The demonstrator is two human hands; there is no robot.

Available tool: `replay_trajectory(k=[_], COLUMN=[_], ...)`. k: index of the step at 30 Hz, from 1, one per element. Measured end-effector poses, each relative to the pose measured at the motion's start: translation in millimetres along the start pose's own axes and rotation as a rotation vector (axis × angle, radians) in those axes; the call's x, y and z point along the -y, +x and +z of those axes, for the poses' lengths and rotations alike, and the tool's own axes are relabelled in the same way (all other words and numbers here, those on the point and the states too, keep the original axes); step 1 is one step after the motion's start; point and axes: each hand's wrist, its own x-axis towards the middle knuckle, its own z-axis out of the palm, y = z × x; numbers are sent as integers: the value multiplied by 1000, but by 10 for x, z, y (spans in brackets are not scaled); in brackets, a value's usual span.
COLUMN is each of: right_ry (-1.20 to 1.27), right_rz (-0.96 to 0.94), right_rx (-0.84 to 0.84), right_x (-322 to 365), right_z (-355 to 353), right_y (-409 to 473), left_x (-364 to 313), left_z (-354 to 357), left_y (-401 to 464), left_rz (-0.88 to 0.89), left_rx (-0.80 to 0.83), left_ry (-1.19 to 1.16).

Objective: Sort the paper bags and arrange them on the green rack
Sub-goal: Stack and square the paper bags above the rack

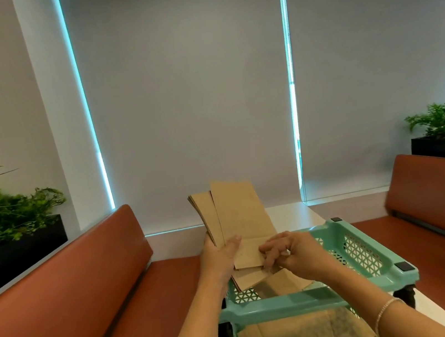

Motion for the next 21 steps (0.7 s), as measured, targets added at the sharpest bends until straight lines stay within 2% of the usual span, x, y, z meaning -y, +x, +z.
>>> replay_trajectory(k=[1, 3, 5, 7, 9, 16, 21], right_ry=[26, 46, 158, 315, 416, 489, 415], right_rz=[10, 49, 188, 356, 425, 327, 291], right_rx=[-13, -153, -275, -243, -174, -119, -12], right_x=[34, 74, 76, 103, 97, 64, 130], right_z=[-3, -26, -74, -117, -129, -121, -14], right_y=[-5, 29, 131, 237, 311, 355, 284], left_x=[-1, 3, -4, -19, -40, -79, -60], left_z=[5, 0, -8, -9, 3, -13, 10], left_y=[-3, -7, -17, -28, -38, -33, -37], left_rz=[3, 7, 15, 25, 27, -37, -11], left_rx=[-5, -2, 10, 35, 57, 42, 115], left_ry=[0, -35, -53, -46, -23, -43, -21])
